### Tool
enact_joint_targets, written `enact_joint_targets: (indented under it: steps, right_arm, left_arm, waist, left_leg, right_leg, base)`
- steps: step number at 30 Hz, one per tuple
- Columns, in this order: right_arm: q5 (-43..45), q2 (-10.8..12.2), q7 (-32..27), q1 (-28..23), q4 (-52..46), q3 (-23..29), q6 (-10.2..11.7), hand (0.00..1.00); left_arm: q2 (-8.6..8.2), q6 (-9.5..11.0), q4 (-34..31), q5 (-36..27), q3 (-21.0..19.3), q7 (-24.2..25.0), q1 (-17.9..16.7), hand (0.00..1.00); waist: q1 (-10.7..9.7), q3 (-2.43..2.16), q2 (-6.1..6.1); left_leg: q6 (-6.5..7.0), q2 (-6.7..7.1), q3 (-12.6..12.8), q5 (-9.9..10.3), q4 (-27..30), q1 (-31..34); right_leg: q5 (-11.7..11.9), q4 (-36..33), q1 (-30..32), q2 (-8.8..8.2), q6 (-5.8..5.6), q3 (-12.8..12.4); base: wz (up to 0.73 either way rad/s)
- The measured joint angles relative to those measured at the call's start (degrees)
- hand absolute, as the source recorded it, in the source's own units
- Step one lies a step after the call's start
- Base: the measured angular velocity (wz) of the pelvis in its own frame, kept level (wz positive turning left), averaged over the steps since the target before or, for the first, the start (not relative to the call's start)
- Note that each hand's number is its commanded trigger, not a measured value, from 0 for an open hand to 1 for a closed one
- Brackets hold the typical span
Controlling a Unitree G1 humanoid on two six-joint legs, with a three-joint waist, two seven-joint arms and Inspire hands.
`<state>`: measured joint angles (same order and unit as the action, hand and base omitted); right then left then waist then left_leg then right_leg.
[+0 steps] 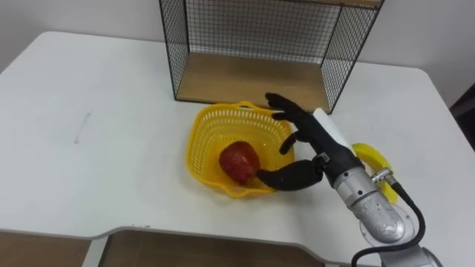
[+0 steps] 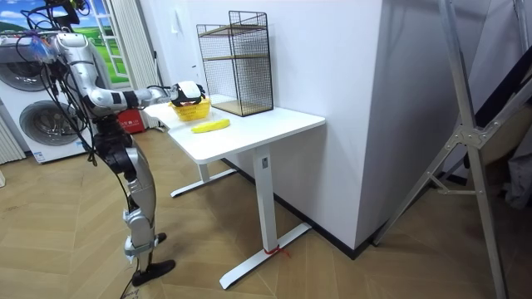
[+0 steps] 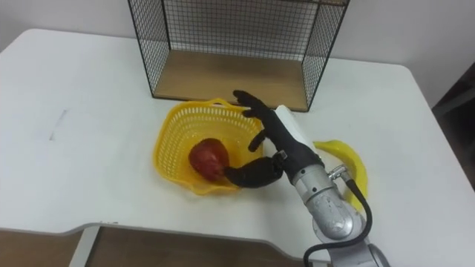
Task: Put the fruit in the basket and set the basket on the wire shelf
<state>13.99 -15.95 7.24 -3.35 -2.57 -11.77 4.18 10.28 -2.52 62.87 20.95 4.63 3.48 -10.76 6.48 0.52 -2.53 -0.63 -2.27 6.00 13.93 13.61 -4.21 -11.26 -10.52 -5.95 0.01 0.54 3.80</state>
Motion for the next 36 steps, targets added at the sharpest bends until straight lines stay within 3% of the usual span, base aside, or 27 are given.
enact_joint_targets:
  steps: [13, 20, 24, 29, 36]
  right_arm:
    - [-0.4, 0.0, 0.4, 0.0, 0.0, 0.0, 0.0, 0.0]
    - [-1.1, 0.5, -0.5, 0.0, -0.2, 0.7, 0.0, 0.0]
    - [-7.5, 0.5, -1.8, 0.5, -1.1, 4.1, 0.0, 0.0]
    - [-15.7, 0.2, -6.1, 1.3, -1.7, 12.5, 0.0, 0.0]
    - [-16.5, 0.0, -12.8, 1.7, -5.0, 16.9, 2.4, 0.0]
  left_arm:
    - [0.0, 0.0, 0.0, 0.0, 0.0, 0.0, -0.2, 0.0]
    - [-0.02, 0.0, 0.3, -0.1, 0.0, -1.1, -1.0, 0.0]
    - [-0.04, 0.1, 0.3, -0.2, 0.0, -1.9, -1.6, 0.0]
    - [-0.09, 0.1, 0.4, -0.1, -0.4, -1.6, -2.6, 0.0]
    - [-0.14, 1.3, 1.3, -0.1, -4.0, -2.4, -3.4, 0.0]
  waist:
    - [-0.5, 0.17, 0.48]
    - [-2.1, -0.35, 0.03]
    - [-2.9, -0.44, -0.08]
    - [-3.6, -0.5, -0.16]
    - [-4.4, -0.58, -0.42]
  left_leg:
    - [0.0, 0.0, -0.1, 0.0, 0.0, -0.5]
    - [0.0, 0.05, -0.5, 0.0, 0.2, -0.5]
    - [0.01, 0.03, -0.1, 0.0, 0.5, -0.5]
    - [0.01, 0.02, 0.3, 0.0, 0.2, -0.5]
    - [0.02, -0.01, 1.5, -0.1, -0.2, -1.1]
  right_leg:
    - [0.0, 0.0, -0.7, -0.04, 0.0, 0.3]
    - [0.0, 0.0, -1.3, -0.06, 0.0, 0.6]
    - [0.0, -0.1, -0.8, -0.09, 0.0, 0.2]
    - [0.0, 0.1, -0.7, -0.09, 0.04, 0.1]
    - [0.0, 0.0, -0.4, -0.05, 0.04, -0.9]
  base:
    - [0.01]
    - [0.02]
    - [-0.04]
    - [-0.03]
    - [-0.08]
